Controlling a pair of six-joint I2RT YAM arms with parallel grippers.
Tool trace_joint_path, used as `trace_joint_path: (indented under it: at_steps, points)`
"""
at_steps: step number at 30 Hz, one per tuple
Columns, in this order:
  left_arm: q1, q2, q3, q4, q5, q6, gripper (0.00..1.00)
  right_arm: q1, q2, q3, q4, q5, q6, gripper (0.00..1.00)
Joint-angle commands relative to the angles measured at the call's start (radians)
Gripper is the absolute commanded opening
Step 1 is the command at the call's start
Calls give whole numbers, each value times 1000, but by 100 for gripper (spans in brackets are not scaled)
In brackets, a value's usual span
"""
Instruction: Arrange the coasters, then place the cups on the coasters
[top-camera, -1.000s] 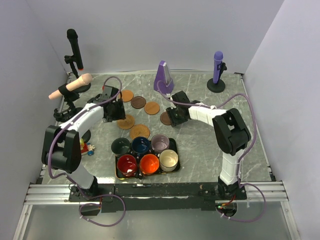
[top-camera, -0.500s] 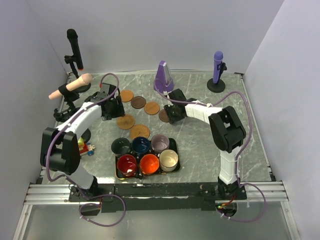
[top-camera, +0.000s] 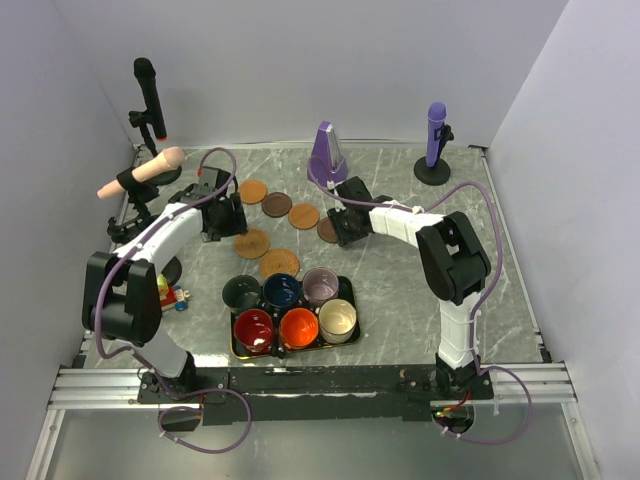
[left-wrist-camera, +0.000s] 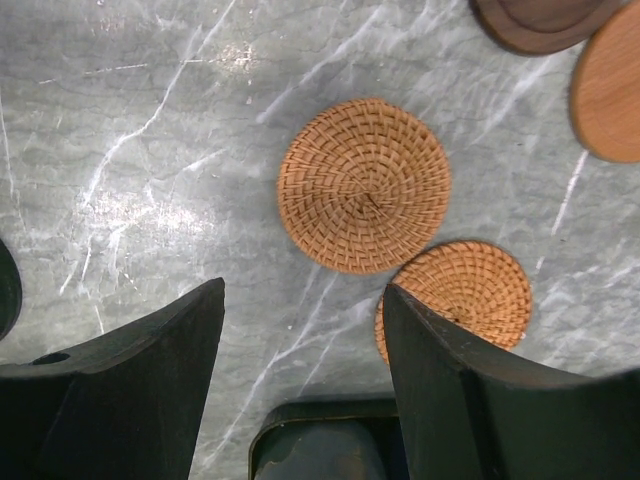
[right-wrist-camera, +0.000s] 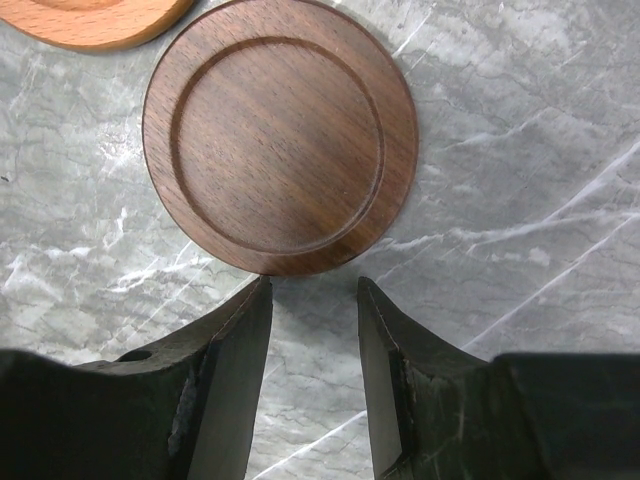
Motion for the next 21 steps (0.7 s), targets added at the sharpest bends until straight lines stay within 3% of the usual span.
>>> trace_joint_path:
  at_steps: [1, 10, 21]
  points:
    - [7, 26, 12, 19, 13, 27, 70, 10, 38, 26, 33, -5, 3, 47]
    - [13, 80, 49, 8, 24, 29, 70, 13, 35, 35, 13, 8, -8, 48]
    - [27, 198, 77, 31, 50, 38, 72, 13, -98, -23, 10, 12, 6, 62]
